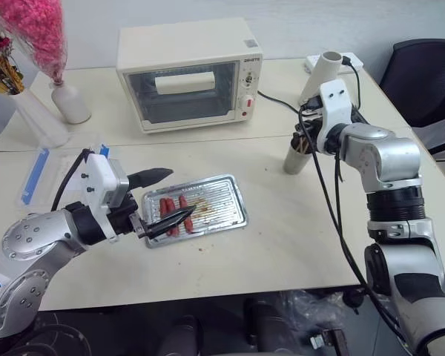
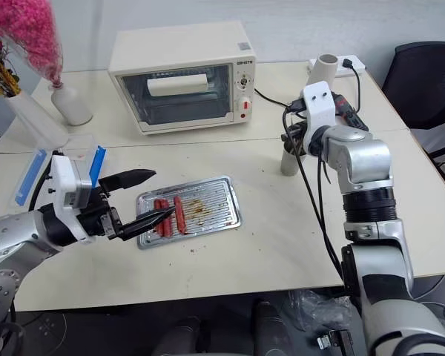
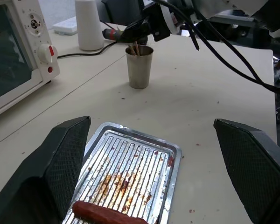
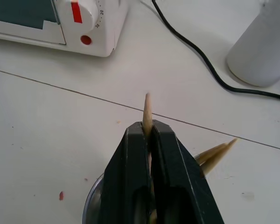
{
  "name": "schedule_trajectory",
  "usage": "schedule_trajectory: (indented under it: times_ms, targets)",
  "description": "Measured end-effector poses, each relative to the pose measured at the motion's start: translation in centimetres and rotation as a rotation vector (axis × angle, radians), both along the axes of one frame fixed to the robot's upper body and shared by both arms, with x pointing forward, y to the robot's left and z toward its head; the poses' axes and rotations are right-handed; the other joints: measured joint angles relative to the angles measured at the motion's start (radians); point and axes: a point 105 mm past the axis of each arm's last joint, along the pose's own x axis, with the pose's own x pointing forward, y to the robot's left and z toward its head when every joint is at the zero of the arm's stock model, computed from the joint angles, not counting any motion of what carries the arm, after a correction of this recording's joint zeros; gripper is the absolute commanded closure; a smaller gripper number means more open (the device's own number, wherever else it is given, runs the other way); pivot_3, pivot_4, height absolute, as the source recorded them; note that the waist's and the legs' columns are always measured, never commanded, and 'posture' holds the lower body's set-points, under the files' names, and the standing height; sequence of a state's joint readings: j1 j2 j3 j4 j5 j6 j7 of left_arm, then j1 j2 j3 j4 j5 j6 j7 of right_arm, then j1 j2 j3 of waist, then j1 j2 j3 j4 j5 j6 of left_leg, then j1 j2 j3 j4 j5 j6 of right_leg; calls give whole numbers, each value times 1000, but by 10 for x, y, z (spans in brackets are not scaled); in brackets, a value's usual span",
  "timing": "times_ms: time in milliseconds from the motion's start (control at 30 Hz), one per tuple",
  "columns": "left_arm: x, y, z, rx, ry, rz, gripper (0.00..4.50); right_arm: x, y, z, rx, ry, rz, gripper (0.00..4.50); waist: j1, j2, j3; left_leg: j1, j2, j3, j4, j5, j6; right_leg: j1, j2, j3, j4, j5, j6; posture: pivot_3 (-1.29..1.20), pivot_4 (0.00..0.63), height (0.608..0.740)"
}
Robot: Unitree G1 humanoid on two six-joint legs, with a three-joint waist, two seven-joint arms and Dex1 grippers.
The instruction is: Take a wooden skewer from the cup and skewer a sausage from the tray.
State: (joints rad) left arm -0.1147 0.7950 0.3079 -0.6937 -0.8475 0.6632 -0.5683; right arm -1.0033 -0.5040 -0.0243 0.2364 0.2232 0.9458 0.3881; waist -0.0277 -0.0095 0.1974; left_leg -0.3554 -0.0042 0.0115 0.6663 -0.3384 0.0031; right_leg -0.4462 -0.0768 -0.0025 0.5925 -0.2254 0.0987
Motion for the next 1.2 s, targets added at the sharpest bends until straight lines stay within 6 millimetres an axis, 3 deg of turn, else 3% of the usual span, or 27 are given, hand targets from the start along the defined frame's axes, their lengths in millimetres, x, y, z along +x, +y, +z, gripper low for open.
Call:
schedule_trajectory:
  times_ms: [100, 200, 300, 400, 500, 733, 933, 1200]
  targets:
    - [2, -3, 2, -3, -18, -6, 0, -8, -3, 18, 16, -21, 8, 4452, 0, 0, 0, 0, 0, 0, 0, 0, 0, 0, 0, 0, 0, 0, 0, 0, 150, 740]
    - [6, -8, 4, -20, -44, -13, 0, -16, 0, 55, 74, -78, 29, 4452, -1, 0, 0, 0, 0, 0, 0, 0, 0, 0, 0, 0, 1, 0, 0, 0, 150, 740]
    - [13, -8, 4, -32, -53, 3, 0, -28, 10, 94, 180, -139, 80, 4452, -1, 0, 0, 0, 1, 0, 0, 0, 0, 0, 1, -1, 1, 0, 0, 0, 150, 740]
    - [17, -14, 7, -56, -84, 3, 0, -35, 30, 112, 338, -117, 152, 4452, -1, 0, 0, 0, 1, 0, 0, 0, 0, 0, 1, 0, 1, 0, 0, 0, 150, 740]
    - [24, -18, 10, -77, -121, 27, 0, -39, 59, 104, 496, 12, 239, 4452, -1, 0, 0, 0, 1, 0, 0, 0, 0, 0, 0, 0, 2, 0, 0, 0, 150, 740]
    - [34, -22, 12, -118, -190, 113, 0, -40, 121, 46, 839, 422, 323, 4452, -1, 0, 0, -5, 0, -1, 0, 0, -1, -4, -2, 2, 1, 0, 0, 0, 150, 740]
    - [41, -21, 15, -189, -239, 210, 0, -33, 116, 21, 962, 546, 206, 4452, 0, -1, -1, -19, -2, -1, 2, 5, -7, -18, -3, 2, 4, 1, 1, 0, 150, 740]
    - [58, -25, 0, -228, -233, 312, 0, -33, 115, 26, 1041, 566, 193, 4452, -8, -1, -1, -16, 0, 2, 1, 5, -5, -18, 0, 1, 6, 1, 1, 0, 150, 740]
